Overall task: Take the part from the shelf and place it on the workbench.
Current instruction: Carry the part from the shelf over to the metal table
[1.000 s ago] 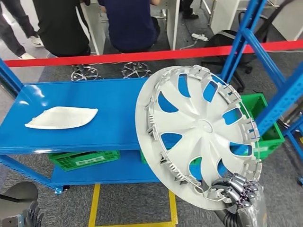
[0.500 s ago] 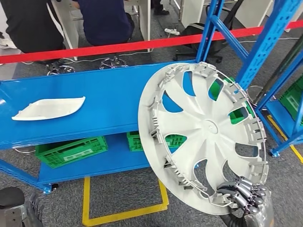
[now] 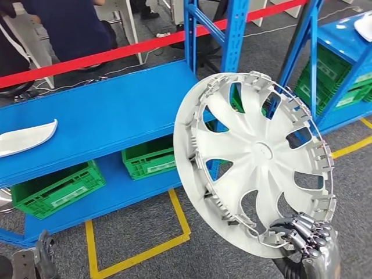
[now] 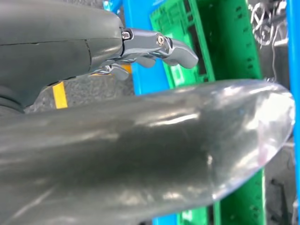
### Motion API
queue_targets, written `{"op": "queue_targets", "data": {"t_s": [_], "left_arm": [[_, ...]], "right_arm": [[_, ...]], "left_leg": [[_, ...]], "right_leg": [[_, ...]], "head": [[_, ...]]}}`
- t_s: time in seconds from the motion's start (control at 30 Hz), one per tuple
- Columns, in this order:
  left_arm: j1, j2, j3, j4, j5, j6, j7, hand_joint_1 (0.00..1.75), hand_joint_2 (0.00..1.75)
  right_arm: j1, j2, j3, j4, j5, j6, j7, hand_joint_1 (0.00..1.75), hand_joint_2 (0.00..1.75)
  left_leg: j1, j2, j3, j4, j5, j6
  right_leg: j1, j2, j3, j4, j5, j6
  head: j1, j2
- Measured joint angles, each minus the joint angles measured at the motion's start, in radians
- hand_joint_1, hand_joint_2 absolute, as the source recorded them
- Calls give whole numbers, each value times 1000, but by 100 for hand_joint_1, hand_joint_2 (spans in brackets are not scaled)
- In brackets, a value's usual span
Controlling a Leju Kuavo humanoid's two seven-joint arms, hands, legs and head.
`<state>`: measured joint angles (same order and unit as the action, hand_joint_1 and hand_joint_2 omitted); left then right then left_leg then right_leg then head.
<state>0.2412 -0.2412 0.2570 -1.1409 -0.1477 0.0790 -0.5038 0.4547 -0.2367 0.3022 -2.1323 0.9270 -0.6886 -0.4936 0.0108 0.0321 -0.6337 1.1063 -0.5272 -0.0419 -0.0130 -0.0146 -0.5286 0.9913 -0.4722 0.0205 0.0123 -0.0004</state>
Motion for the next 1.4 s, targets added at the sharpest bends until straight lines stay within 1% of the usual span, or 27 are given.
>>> {"op": "queue_targets", "data": {"t_s": [0.03, 0.07, 0.13, 0.2, 0.27, 0.3, 0.37, 0.43, 0.47, 0.53, 0.57, 0.6, 0.67, 0.7, 0.73, 0.8, 0.83, 0.87, 0.93, 1.03, 1.07, 1.1, 1.17, 1.23, 1.3, 1.33, 1.4], "left_arm": [[3, 5, -7, 2, 7, 7, -1, 0, 0], [7, 10, -13, 4, 13, 13, -2, 0, 0], [15, 19, -22, 5, 21, 21, -3, 0, 0], [17, 25, -32, 5, 27, 28, -4, 0, 0], [12, 31, -46, 7, 34, 31, -3, 0, 0], [8, 34, -55, 8, 40, 32, -3, 0, 0], [1, 38, -73, 10, 54, 33, -2, 0, 0], [-2, 42, -94, 13, 68, 32, -2, 0, 0], [0, 45, -103, 14, 73, 31, -2, 0, 0], [4, 51, -116, 16, 77, 29, -2, 0, 0], [5, 53, -121, 17, 78, 29, -2, 0, 0], [5, 55, -125, 19, 78, 28, -2, 0, 0], [3, 57, -133, 22, 84, 28, -3, 0, 0], [0, 59, -139, 25, 91, 28, -3, 0, 0], [-5, 63, -146, 29, 101, 30, -4, 0, 0], [-22, 72, -168, 41, 121, 36, -11, 0, 0], [-29, 76, -182, 47, 130, 41, -15, 0, 0], [-34, 80, -198, 56, 139, 47, -18, 0, 0], [-38, 90, -232, 74, 158, 59, -20, 0, 0], [-44, 106, -281, 100, 187, 74, -20, 0, 0], [-48, 112, -297, 107, 196, 81, -20, 0, 0], [-52, 119, -314, 113, 204, 88, -17, 0, 0], [-55, 134, -350, 120, 218, 104, -7, 0, 0], [-56, 148, -385, 121, 229, 119, 9, 0, 0], [-56, 160, -414, 122, 241, 130, 23, 0, 0], [-55, 165, -426, 123, 245, 132, 27, 0, 0], [-56, 170, -445, 125, 251, 134, 31, 0, 0]], "right_arm": [[-3, 0, 2, 0, 1, 0, 2, 175, 175], [-4, 0, 3, 0, 1, 0, 0, 175, 175], [-1, 0, 3, 0, -5, 0, -14, 175, 175], [3, 0, 3, 0, -12, 0, -26, 175, 175], [3, 0, 3, -1, -12, 0, -25, 175, 175], [3, 0, 3, -3, -11, 0, -20, 175, 175], [10, 0, 2, -9, -6, 0, -13, 175, 175], [27, 0, -5, -18, -3, 0, -16, 175, 175], [34, 0, -9, -22, -3, 0, -19, 175, 175], [42, 0, -17, -26, -3, 0, -25, 175, 175], [45, 0, -20, -28, -3, 0, -27, 175, 175], [48, 0, -23, -29, -3, 0, -29, 175, 175], [54, 0, -28, -31, -3, 0, -30, 175, 175], [55, 0, -29, -32, -2, 0, -29, 175, 175], [54, 0, -30, -34, 0, 0, -25, 175, 175], [54, 1, -34, -40, 8, 0, -12, 175, 175], [59, 1, -36, -45, 11, 0, -6, 175, 175], [67, 1, -40, -50, 12, 0, -3, 175, 175], [86, 1, -50, -60, 12, 0, 1, 175, 175], [99, 4, -61, -72, 15, 0, 20, 175, 175], [104, 7, -65, -76, 16, 0, 30, 175, 175], [109, 9, -68, -79, 16, 0, 42, 175, 175], [120, 12, -76, -83, 16, 0, 67, 175, 175], [132, 12, -80, -85, 15, 0, 88, 175, 175], [142, 12, -83, -89, 12, 0, 101, 175, 175], [146, 13, -84, -90, 10, 0, 104, 175, 175], [155, 13, -86, -93, 7, 0, 108, 175, 175]], "left_leg": [[-1, -15, -13, 62, -45, 1], [-3, -22, -20, 113, -69, 3], [-7, -28, 9, 125, -53, 14], [-12, -55, 93, 11, -4, 31], [-13, -97, 166, -113, 11, 44], [-14, -110, 180, -142, 8, 47], [-16, -96, 174, -150, 20, 51], [-15, -69, 158, -154, 40, 63], [-13, -54, 147, -156, 52, 68], [-13, -25, 120, -155, 74, 72], [-13, -8, 105, -155, 87, 71], [-13, 8, 89, -153, 99, 69], [-12, 39, 55, -148, 121, 61], [-12, 53, 40, -143, 130, 56], [-12, 63, 26, -136, 138, 50], [-12, 80, 9, -125, 156, 36], [-10, 89, 5, -125, 166, 30], [-6, 98, 4, -127, 177, 24], [3, 73, 0, -117, 153, 11], [3, -10, -31, 23, -5, 4], [0, -21, -42, 89, -44, 7], [-3, -25, -43, 136, -58, 12], [-9, -31, -2, 137, -22, 24], [-14, -69, 94, 16, 20, 39], [-13, -116, 178, -116, 13, 49], [-14, -125, 196, -149, 5, 51], [-14, -102, 190, -159, 13, 56]], "right_leg": [[2, 13, -14, 1, 14, -3], [4, 28, -30, 3, 27, -5], [9, 58, -65, 7, 52, -5], [10, 87, -94, 11, 75, -1], [11, 109, -116, 12, 99, 5], [9, 118, -122, 10, 111, 10], [5, 136, -134, 3, 131, 24], [4, 108, -152, 23, 102, 34], [3, 79, -167, 60, 56, 38], [0, 31, -197, 185, -53, 50], [-4, 23, -207, 252, -82, 58], [-7, 20, -205, 299, -82, 64], [-15, 13, -155, 303, -27, 76], [-19, -1, -101, 252, -5, 82], [-21, -23, -31, 172, -8, 88], [-16, -56, 68, 26, -47, 76], [-9, -60, 84, -12, -62, 63], [-4, -52, 76, -20, -61, 47], [0, -32, 53, -17, -40, 25], [1, 5, 12, -17, 0, 5], [4, 20, -5, -16, 15, 2], [6, 35, -22, -14, 30, 0], [10, 67, -60, -8, 56, 2], [10, 95, -89, -3, 77, 7], [10, 119, -109, -1, 101, 15], [9, 131, -115, -4, 114, 20], [7, 148, -125, -9, 133, 33]], "head": [[0, 0], [0, 0], [0, 0], [0, 0], [1, 0], [0, 0], [-4, 0], [-1, 0], [1, 0], [6, 0], [7, 0], [7, 0], [7, 0], [7, 0], [8, 0], [9, 0], [11, 0], [12, 0], [14, 0], [10, 0], [8, 0], [7, 0], [7, 0], [7, 0], [9, 0], [10, 0], [10, 0]]}}
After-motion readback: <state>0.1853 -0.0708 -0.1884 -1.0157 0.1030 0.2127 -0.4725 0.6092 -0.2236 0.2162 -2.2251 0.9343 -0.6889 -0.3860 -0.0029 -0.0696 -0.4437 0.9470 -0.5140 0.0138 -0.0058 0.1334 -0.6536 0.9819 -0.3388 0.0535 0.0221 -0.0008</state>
